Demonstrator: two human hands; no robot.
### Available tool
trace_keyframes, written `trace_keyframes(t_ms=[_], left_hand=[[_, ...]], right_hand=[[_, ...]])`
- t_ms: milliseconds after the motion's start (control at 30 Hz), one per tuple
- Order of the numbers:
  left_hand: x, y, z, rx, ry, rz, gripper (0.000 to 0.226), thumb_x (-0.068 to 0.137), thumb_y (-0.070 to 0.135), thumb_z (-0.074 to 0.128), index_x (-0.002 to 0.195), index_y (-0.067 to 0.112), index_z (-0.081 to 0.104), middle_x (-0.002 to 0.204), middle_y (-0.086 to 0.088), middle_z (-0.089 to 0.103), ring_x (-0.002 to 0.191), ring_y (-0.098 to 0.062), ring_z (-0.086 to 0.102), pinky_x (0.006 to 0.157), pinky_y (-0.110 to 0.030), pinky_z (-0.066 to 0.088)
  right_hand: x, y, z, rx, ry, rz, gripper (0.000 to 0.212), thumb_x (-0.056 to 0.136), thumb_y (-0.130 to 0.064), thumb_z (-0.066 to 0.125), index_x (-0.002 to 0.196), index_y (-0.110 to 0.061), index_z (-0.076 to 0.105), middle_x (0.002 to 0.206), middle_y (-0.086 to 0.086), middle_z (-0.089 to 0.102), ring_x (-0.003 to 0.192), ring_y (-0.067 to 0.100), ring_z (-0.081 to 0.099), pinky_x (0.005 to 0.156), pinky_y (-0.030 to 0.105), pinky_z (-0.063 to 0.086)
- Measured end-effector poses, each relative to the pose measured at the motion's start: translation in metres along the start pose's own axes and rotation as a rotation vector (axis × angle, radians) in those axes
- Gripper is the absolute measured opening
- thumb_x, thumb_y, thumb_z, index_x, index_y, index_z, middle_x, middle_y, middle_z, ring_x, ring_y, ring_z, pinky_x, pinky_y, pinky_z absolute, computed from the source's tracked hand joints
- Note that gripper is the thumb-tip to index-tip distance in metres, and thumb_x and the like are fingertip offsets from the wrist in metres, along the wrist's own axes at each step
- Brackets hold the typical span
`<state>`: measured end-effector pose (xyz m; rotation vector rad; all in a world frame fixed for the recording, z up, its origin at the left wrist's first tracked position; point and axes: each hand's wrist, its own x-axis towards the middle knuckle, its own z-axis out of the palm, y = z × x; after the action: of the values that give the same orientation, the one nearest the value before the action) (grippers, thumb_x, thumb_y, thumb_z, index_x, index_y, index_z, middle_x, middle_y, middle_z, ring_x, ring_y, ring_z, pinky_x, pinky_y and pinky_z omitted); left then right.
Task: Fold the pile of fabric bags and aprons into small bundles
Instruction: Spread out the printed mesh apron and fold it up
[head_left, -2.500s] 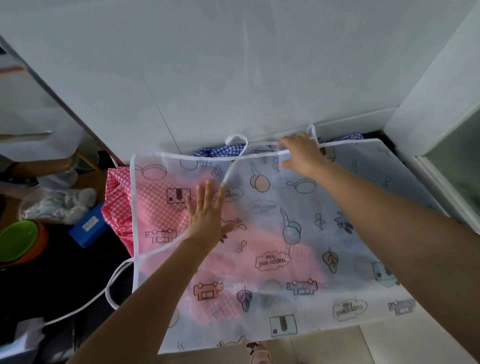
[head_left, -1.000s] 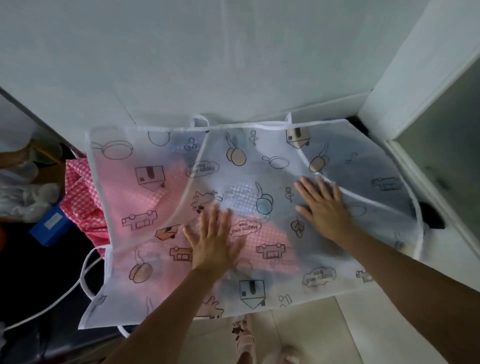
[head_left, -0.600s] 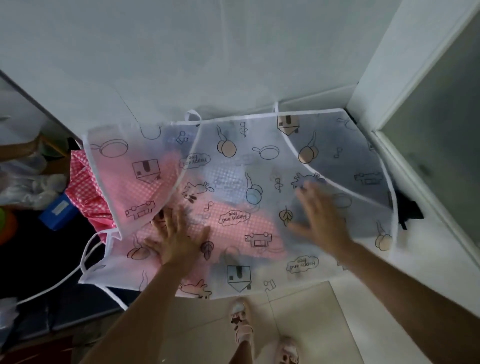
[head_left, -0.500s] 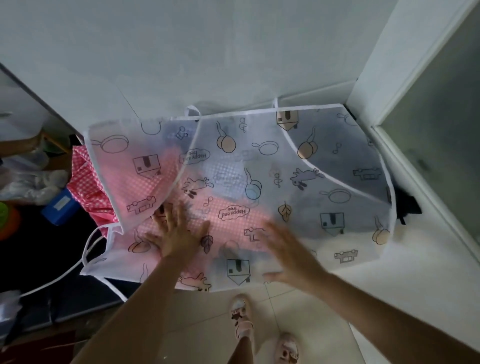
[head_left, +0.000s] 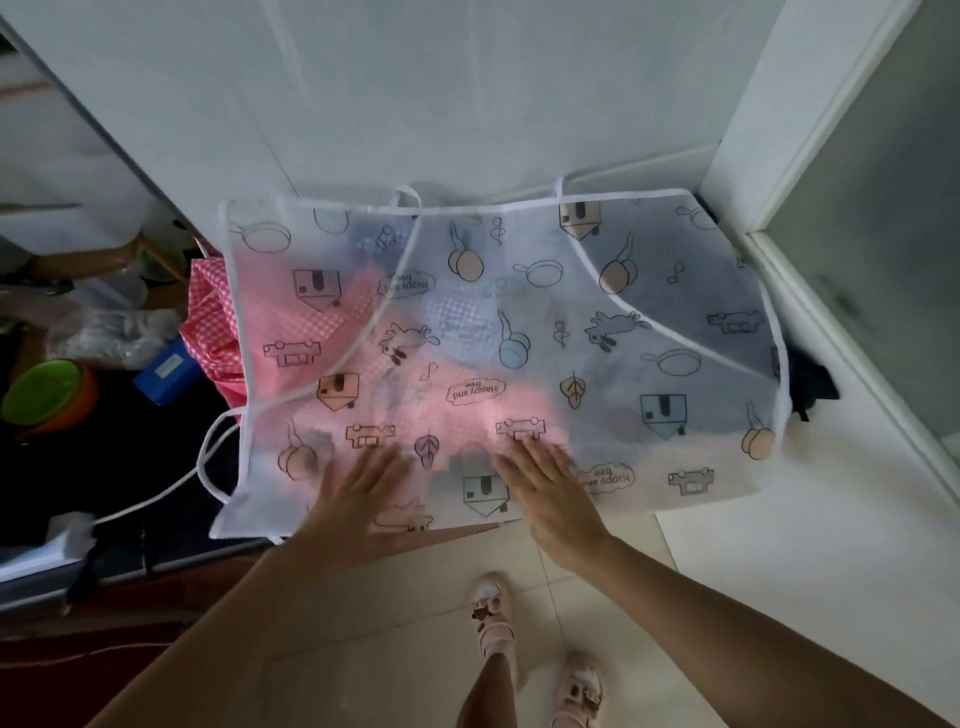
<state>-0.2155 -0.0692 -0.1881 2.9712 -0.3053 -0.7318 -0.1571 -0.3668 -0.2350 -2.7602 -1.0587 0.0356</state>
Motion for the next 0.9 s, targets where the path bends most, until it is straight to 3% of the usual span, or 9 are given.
trace_keyframes(t_ms=[67, 167, 233, 300, 333, 467, 600, 700, 900], left_hand=[[-0.011, -0.004, 0.0, 0.004, 0.018, -0.111, 0.102, 0.082, 0.03, 0.064, 0.151, 0.031, -0.011, 0.16, 0.002, -0.007, 0.145, -0.033, 0.008, 0.102, -0.074, 0.021], [-0.026, 0.008, -0.006, -0.058, 0.058, -0.252, 0.092, 0.083, -0.005, 0.042, 0.144, 0.025, -0.021, 0.151, 0.006, -0.029, 0.145, -0.027, -0.016, 0.112, -0.066, 0.004], [-0.037, 0.016, -0.011, -0.06, -0.018, -0.251, 0.082, 0.088, -0.004, 0.034, 0.145, 0.023, -0.02, 0.151, 0.009, -0.026, 0.146, -0.026, -0.015, 0.114, -0.063, 0.006], [-0.038, 0.018, -0.015, -0.006, 0.04, -0.174, 0.08, 0.088, -0.002, 0.031, 0.149, 0.029, -0.011, 0.159, 0.007, 0.003, 0.147, -0.025, 0.002, 0.111, -0.061, 0.025], [-0.039, 0.022, -0.021, 0.014, 0.07, -0.148, 0.076, 0.09, -0.001, 0.029, 0.15, 0.031, -0.004, 0.159, 0.005, 0.015, 0.146, -0.025, 0.008, 0.11, -0.057, 0.03], [-0.049, 0.047, -0.071, -0.008, -0.338, -0.215, 0.046, 0.106, 0.018, 0.022, 0.151, 0.019, 0.017, 0.159, -0.005, 0.015, 0.146, -0.023, 0.015, 0.117, -0.032, 0.009], [-0.05, 0.04, -0.107, -0.224, -0.472, -0.268, 0.043, 0.102, 0.031, 0.038, 0.142, 0.013, 0.041, 0.149, -0.005, 0.039, 0.135, -0.023, 0.037, 0.111, -0.031, 0.024], [-0.055, 0.023, -0.128, -0.374, -0.518, -0.352, 0.042, 0.094, 0.038, 0.051, 0.131, 0.019, 0.048, 0.137, 0.0, 0.046, 0.126, -0.02, 0.04, 0.111, -0.034, 0.027], [-0.052, -0.007, -0.166, -0.756, -0.547, -0.438, 0.038, 0.095, 0.027, 0.055, 0.13, 0.012, 0.052, 0.124, 0.002, 0.06, 0.119, -0.019, 0.053, 0.106, -0.033, 0.039]], right_hand=[[-0.006, 0.004, -0.011, -0.003, -0.018, 0.027, 0.08, 0.077, 0.004, 0.019, 0.153, -0.018, 0.009, 0.157, 0.013, 0.02, 0.145, 0.034, 0.013, 0.113, 0.046, 0.012], [-0.018, 0.011, -0.035, -0.015, -0.079, 0.04, 0.083, 0.078, 0.006, 0.018, 0.151, -0.021, -0.007, 0.157, 0.015, 0.002, 0.145, 0.037, 0.003, 0.118, 0.049, 0.002], [-0.023, 0.014, -0.057, 0.016, -0.127, 0.067, 0.077, 0.081, 0.009, 0.035, 0.152, -0.012, 0.015, 0.153, 0.021, 0.023, 0.141, 0.039, 0.027, 0.117, 0.047, 0.021], [-0.026, 0.021, -0.07, 0.013, -0.076, 0.084, 0.065, 0.073, 0.011, 0.057, 0.135, -0.006, 0.05, 0.123, 0.019, 0.061, 0.107, 0.035, 0.062, 0.086, 0.039, 0.052], [-0.028, 0.024, -0.079, -0.011, -0.133, 0.085, 0.055, 0.074, 0.009, 0.058, 0.126, -0.007, 0.057, 0.112, 0.014, 0.066, 0.095, 0.03, 0.066, 0.073, 0.034, 0.053], [-0.029, 0.048, -0.118, -0.105, -0.427, 0.197, 0.04, 0.083, 0.003, 0.047, 0.116, -0.013, 0.065, 0.107, 0.006, 0.068, 0.096, 0.023, 0.063, 0.076, 0.026, 0.047], [-0.023, 0.063, -0.156, -0.06, -0.507, 0.197, 0.023, 0.076, 0.001, 0.053, 0.086, -0.011, 0.07, 0.073, 0.001, 0.057, 0.068, 0.018, 0.055, 0.059, 0.025, 0.042], [-0.018, 0.074, -0.19, -0.06, -0.619, 0.233, 0.024, 0.079, 0.002, 0.05, 0.06, -0.012, 0.05, 0.058, -0.001, 0.045, 0.052, 0.012, 0.043, 0.049, 0.025, 0.032], [0.011, 0.091, -0.231, -0.247, -0.766, 0.282, 0.034, 0.092, -0.003, 0.041, 0.061, -0.016, 0.036, 0.062, -0.001, 0.039, 0.052, 0.01, 0.032, 0.046, 0.021, 0.023]])
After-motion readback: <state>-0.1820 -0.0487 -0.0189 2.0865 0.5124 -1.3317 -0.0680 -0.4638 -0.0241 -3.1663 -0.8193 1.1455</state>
